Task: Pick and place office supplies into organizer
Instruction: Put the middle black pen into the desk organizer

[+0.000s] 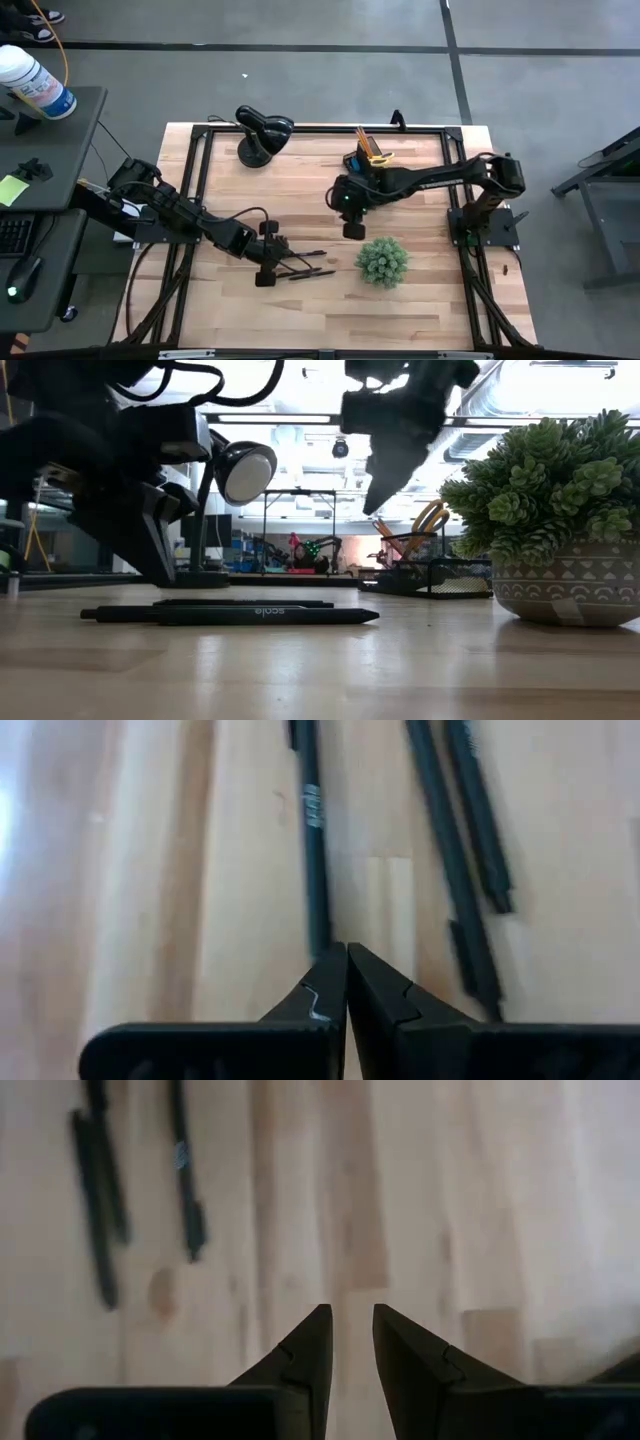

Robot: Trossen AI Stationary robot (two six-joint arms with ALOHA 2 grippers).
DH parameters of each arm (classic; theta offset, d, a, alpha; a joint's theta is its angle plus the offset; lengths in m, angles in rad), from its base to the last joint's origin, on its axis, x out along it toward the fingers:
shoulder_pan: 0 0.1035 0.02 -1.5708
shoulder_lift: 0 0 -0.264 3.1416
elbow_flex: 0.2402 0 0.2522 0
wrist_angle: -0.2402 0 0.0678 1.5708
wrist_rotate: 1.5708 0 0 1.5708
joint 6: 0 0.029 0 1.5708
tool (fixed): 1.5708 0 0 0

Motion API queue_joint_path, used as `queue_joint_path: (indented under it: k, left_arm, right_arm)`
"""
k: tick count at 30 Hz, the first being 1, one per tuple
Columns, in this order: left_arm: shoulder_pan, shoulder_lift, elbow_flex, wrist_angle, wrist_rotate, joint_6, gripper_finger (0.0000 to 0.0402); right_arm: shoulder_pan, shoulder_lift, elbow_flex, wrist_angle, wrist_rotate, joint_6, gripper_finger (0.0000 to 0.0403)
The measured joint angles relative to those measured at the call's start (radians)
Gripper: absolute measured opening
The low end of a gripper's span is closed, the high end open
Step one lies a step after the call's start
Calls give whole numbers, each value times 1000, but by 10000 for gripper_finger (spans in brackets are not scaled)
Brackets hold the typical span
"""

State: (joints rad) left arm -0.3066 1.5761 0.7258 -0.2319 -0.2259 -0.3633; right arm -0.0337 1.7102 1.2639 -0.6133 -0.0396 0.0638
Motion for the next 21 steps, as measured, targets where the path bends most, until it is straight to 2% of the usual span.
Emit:
queue_joint_path:
  k: [8, 16, 21]
  left_arm:
    - [-1, 0, 0, -5, 197, 42, 16]
    - [-1, -1, 0, -1, 279, 18, 44]
    - [-1, -2, 0, 25, 285, 15, 74]
  right_arm:
    - [32, -35, -68, 71, -36, 33, 73]
    - [41, -35, -69, 129, -20, 34, 73]
    - [41, -35, -69, 157, -9, 31, 73]
